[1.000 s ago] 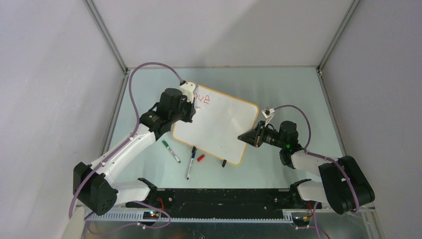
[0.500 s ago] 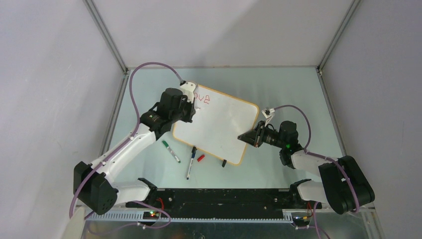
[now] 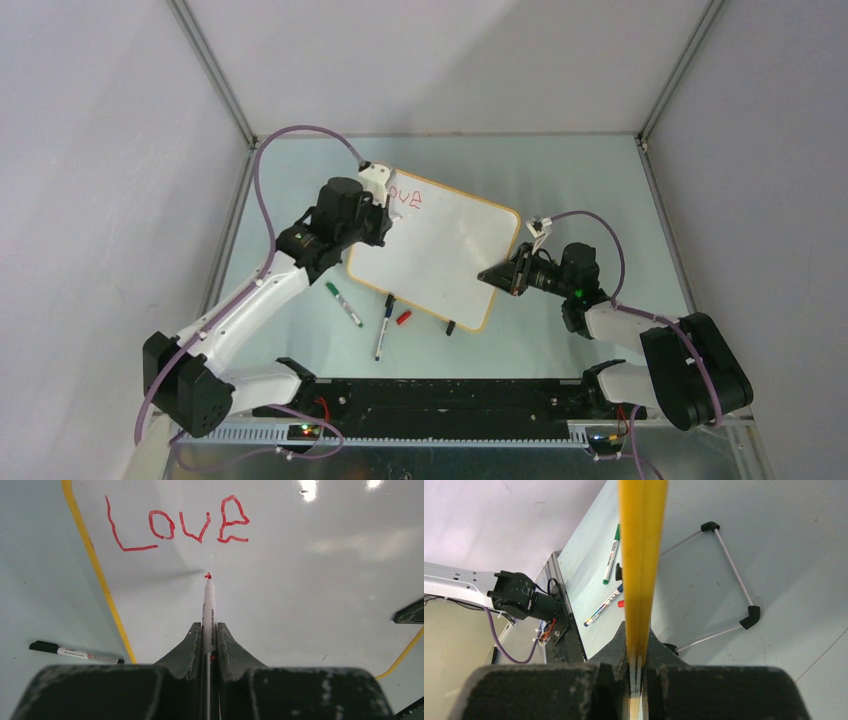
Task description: Write a sentence on the whiteboard
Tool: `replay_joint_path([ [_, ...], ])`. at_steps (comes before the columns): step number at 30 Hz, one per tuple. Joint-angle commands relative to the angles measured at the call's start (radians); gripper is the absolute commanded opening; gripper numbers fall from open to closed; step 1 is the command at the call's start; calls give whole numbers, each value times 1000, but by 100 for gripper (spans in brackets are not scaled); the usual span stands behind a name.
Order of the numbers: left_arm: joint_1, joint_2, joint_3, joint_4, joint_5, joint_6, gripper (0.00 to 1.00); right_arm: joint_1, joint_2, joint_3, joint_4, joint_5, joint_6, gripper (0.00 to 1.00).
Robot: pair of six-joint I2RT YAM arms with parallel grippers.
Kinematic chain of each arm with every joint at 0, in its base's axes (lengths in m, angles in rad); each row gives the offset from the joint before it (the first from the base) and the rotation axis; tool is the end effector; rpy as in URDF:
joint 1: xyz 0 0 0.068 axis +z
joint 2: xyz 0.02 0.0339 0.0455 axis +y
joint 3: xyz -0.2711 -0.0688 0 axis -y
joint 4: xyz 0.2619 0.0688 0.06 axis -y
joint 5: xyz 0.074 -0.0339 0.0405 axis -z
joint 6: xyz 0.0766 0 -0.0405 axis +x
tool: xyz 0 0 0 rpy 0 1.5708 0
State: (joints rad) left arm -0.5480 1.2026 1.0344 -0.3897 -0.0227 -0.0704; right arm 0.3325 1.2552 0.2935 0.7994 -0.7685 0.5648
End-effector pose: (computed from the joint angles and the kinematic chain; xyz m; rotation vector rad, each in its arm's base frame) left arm 0.2727 -0.1644 0.3020 0.4948 2.0898 -0.3393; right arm 0.2305 0.1359 0.1699 -0.3996 1.8321 1.2996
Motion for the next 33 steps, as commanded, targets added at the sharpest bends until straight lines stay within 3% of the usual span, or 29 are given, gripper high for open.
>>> replay_joint_path([
  [1,-7,-52,33,6,2,14,0,-4,2,4,21,53,-96,0],
  [33,-7,24,59,-23,31,18,0,-4,-5,6,17,52,-97,0],
])
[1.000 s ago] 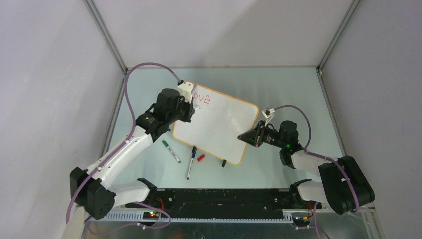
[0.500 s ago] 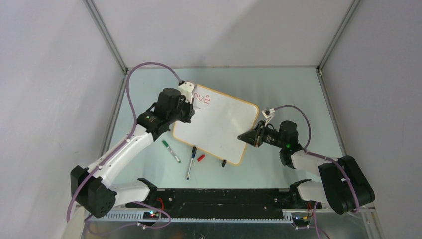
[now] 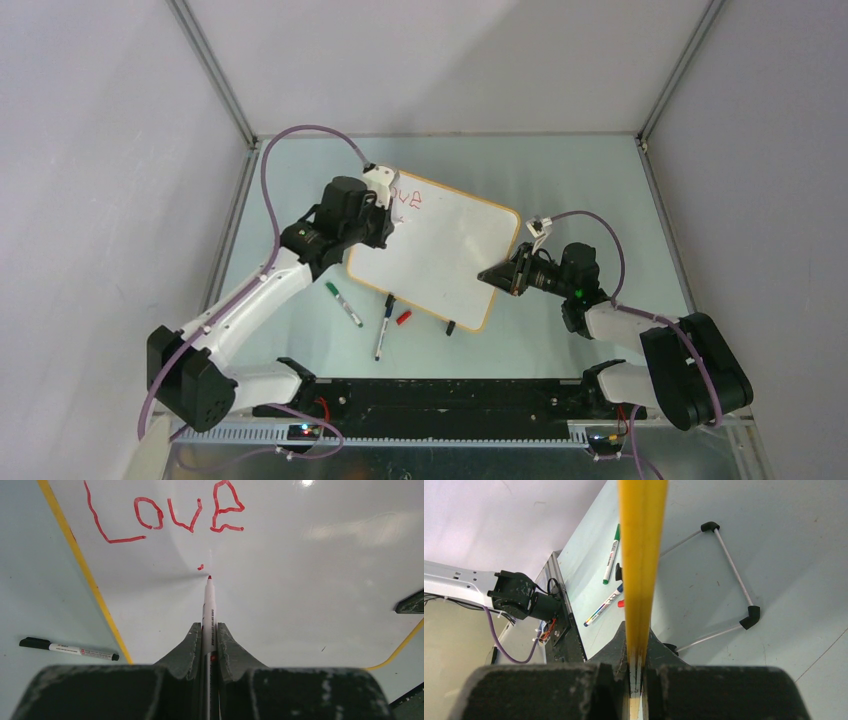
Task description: Write a sentence on the whiteboard
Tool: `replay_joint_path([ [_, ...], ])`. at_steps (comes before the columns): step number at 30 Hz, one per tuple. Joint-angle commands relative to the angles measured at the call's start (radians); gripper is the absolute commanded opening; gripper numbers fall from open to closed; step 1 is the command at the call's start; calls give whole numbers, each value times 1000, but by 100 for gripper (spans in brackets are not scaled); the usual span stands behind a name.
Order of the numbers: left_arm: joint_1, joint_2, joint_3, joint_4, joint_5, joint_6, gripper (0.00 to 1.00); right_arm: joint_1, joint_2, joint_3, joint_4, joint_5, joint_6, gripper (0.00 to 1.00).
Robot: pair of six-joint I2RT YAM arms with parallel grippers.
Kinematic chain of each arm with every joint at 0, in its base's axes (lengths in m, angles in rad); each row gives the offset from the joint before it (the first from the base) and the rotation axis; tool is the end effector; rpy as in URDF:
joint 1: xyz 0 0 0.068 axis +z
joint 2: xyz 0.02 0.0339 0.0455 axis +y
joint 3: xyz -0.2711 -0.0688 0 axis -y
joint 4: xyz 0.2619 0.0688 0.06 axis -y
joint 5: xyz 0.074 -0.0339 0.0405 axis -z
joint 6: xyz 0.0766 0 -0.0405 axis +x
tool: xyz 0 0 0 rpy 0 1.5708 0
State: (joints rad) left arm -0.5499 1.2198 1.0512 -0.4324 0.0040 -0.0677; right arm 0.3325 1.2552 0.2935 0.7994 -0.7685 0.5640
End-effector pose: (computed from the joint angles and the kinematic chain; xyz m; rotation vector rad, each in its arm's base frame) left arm 0.2720 -0.1671 0.2981 0.5261 2.1299 -0.3555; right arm 0.2305 0.1359 0.1699 -0.4003 1.8317 1.2991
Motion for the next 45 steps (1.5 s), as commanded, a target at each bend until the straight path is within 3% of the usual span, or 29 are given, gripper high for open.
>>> replay_joint_path([
  [1,-5,8,42,19,1,16,0,-4,-6,6,17,52,-96,0],
  [45,-57,80,101,-113,-97,56,0,-6,-9,5,6,52,-101,0],
])
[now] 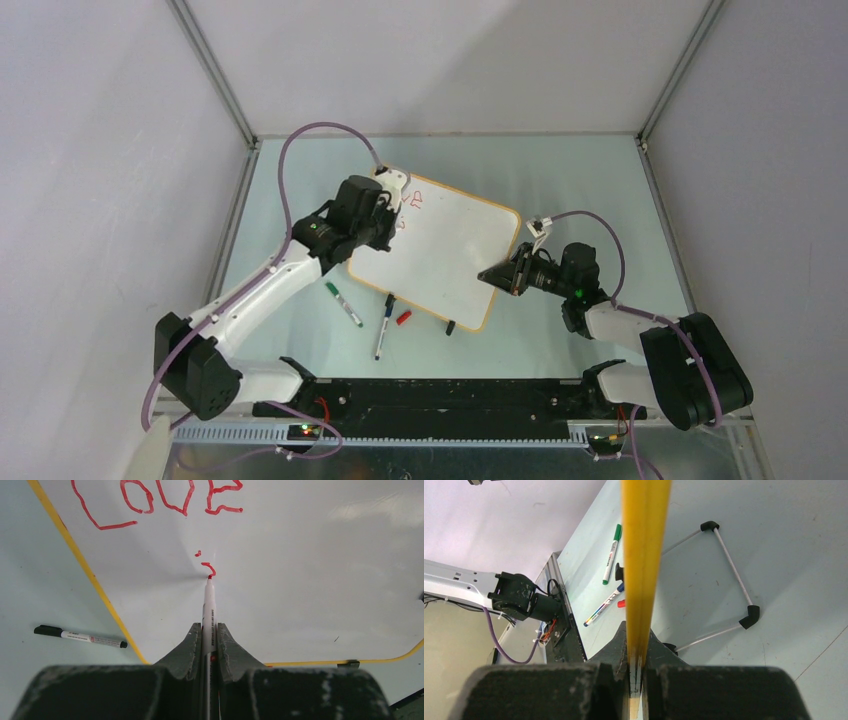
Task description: Write a sentence on the whiteboard
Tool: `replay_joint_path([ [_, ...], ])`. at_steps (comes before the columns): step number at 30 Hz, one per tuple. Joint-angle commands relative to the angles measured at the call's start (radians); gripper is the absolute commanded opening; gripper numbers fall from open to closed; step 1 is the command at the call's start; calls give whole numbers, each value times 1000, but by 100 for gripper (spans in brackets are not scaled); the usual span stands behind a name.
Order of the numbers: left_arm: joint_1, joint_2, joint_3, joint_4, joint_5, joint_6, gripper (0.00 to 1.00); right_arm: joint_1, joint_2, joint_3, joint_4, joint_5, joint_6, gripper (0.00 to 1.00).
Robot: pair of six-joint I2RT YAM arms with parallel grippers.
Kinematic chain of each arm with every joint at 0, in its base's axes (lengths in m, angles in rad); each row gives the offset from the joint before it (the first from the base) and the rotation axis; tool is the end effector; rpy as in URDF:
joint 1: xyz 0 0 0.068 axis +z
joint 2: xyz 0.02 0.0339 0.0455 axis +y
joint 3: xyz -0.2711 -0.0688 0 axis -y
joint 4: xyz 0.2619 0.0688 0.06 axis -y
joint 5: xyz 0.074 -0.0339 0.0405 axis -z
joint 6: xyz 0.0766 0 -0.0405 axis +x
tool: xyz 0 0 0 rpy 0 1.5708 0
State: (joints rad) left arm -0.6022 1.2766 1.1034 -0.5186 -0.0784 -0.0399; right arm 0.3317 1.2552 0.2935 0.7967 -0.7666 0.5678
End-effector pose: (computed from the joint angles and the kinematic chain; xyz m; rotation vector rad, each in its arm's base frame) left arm 0.2716 -0.1794 0.2910 0.5902 2.1946 -0.2526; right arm 0.2307 0.1357 0.1695 -0.3936 1.8361 1.2998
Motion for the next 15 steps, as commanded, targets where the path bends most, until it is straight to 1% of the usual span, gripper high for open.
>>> replay_joint_path([
  [1,-5,27,52,-39,-11,28,0,-5,-10,5,7,50,-105,0],
  [7,-5,57,88,-89,4,28,0,-8,-12,5,6,50,-104,0],
  [15,-6,58,97,-115,18,30,0,-7,-14,4,4,50,-105,0],
])
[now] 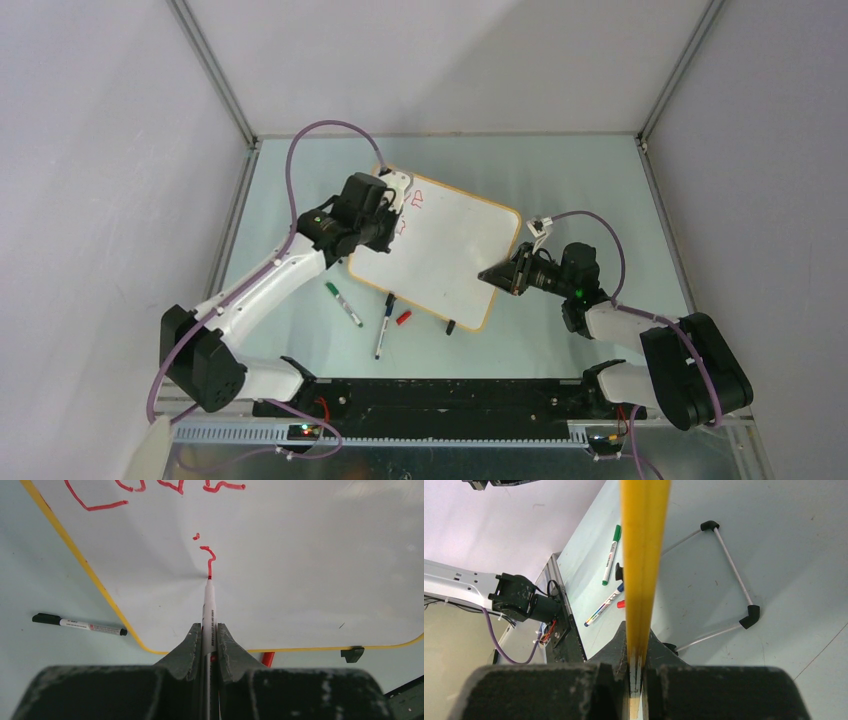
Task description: Write a sentence on the whiteboard
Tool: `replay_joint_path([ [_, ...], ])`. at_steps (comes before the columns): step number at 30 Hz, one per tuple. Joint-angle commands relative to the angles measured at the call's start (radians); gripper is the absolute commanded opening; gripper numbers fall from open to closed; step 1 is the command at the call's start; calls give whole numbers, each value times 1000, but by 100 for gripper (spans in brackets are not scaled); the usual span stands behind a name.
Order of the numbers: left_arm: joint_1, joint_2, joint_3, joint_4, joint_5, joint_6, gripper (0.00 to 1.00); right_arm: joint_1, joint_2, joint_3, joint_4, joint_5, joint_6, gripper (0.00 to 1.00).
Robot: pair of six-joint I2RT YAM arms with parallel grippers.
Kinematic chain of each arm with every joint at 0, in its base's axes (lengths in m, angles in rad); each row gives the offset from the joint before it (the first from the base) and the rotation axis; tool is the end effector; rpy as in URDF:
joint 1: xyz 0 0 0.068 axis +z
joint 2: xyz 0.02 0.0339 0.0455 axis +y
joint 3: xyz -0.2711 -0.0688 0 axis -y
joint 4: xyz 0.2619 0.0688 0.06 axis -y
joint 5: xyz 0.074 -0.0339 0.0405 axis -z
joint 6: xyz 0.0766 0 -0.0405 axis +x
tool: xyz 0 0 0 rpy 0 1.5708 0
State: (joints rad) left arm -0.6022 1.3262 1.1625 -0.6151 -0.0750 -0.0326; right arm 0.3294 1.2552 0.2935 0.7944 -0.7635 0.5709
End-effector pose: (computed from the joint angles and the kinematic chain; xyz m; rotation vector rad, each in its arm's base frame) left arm 0.2748 -0.1820 0.2874 0.6269 2.2730 -0.2236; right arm 0.2312 0.1350 0.1692 -0.3852 1.8398 1.2981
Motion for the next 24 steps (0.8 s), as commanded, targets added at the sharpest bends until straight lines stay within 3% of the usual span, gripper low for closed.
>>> replay_joint_path([
  [1,-6,8,38,-23,15,22,0,-4,-14,4,6,47,-108,0],
  [16,-5,-157,-38,136,66,14,0,-4,-8,6,11,48,-108,0],
  [24,-5,-75,10,119,151,-14,0,-4,-5,7,15,49,-108,0],
])
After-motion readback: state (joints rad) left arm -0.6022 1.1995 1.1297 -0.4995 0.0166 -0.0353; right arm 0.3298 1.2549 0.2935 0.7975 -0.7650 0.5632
